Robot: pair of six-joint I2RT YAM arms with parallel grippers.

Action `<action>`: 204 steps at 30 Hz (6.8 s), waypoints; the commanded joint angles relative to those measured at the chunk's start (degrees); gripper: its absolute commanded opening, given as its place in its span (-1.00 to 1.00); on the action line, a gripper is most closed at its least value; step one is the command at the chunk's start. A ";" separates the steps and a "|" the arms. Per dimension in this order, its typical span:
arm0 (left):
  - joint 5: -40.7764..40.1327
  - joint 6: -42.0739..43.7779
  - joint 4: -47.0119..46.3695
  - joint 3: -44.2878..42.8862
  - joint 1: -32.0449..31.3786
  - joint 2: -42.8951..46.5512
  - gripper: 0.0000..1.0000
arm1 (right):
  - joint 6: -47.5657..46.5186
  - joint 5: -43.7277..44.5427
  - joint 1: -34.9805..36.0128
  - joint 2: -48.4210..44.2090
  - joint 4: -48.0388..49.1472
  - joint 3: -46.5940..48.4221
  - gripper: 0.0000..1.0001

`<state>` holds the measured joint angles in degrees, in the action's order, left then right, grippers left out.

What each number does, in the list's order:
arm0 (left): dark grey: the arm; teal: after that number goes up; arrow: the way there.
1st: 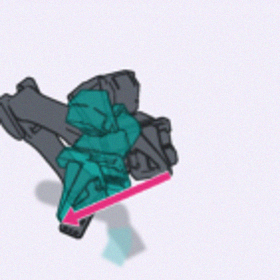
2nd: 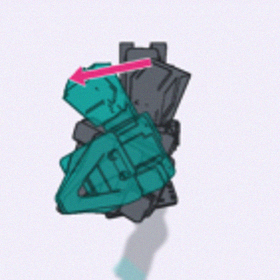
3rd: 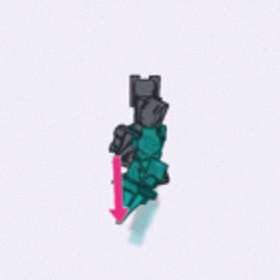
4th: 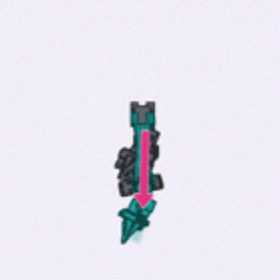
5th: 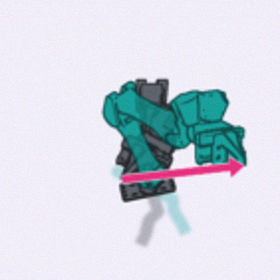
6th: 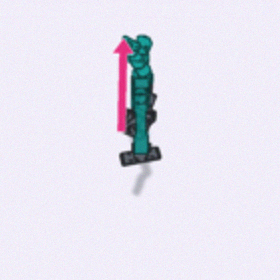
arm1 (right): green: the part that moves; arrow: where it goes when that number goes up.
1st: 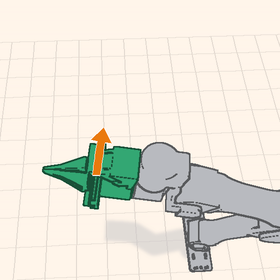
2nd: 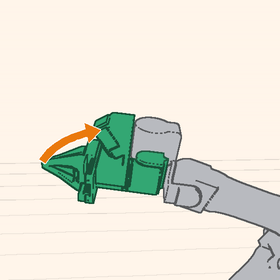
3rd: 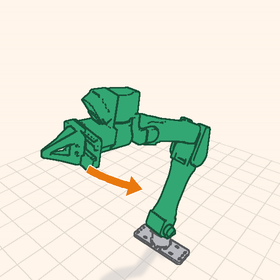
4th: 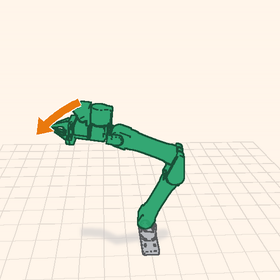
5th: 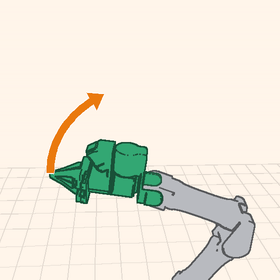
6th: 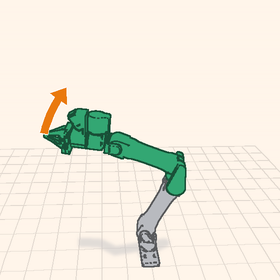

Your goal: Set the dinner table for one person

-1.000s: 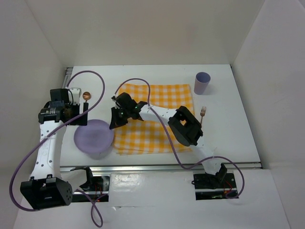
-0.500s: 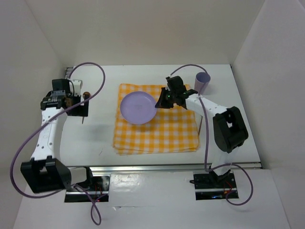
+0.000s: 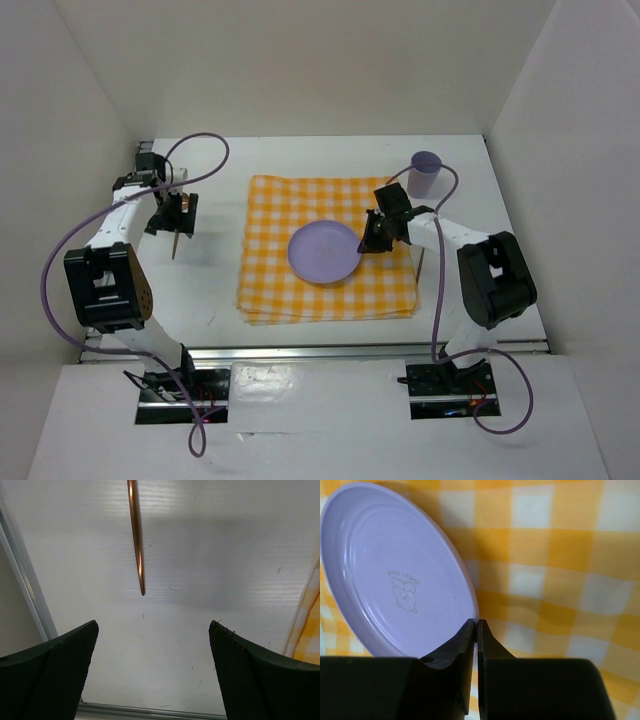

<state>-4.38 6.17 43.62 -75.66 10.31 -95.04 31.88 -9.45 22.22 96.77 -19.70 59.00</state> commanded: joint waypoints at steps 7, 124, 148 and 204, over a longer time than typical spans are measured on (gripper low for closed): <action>2.62 0.59 -1.52 -4.32 0.24 -1.03 0.94 | -3.49 0.22 -2.53 0.70 2.30 0.67 -0.93; 25.65 -8.11 -8.82 -12.32 -44.32 5.22 -0.23 | 16.99 23.43 19.71 -15.30 -2.62 23.70 -1.00; 57.64 -28.23 -16.54 2.16 -21.39 7.42 -1.00 | 11.11 19.64 19.71 -10.02 -3.58 27.91 0.22; 49.29 -32.63 -7.76 4.38 -12.50 -15.43 -0.11 | 4.68 25.10 19.71 -16.70 -8.51 25.90 0.22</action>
<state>44.99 -28.36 33.28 -68.82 -2.33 -114.34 37.56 14.39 41.50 82.83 -28.60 84.79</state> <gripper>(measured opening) 0.444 0.609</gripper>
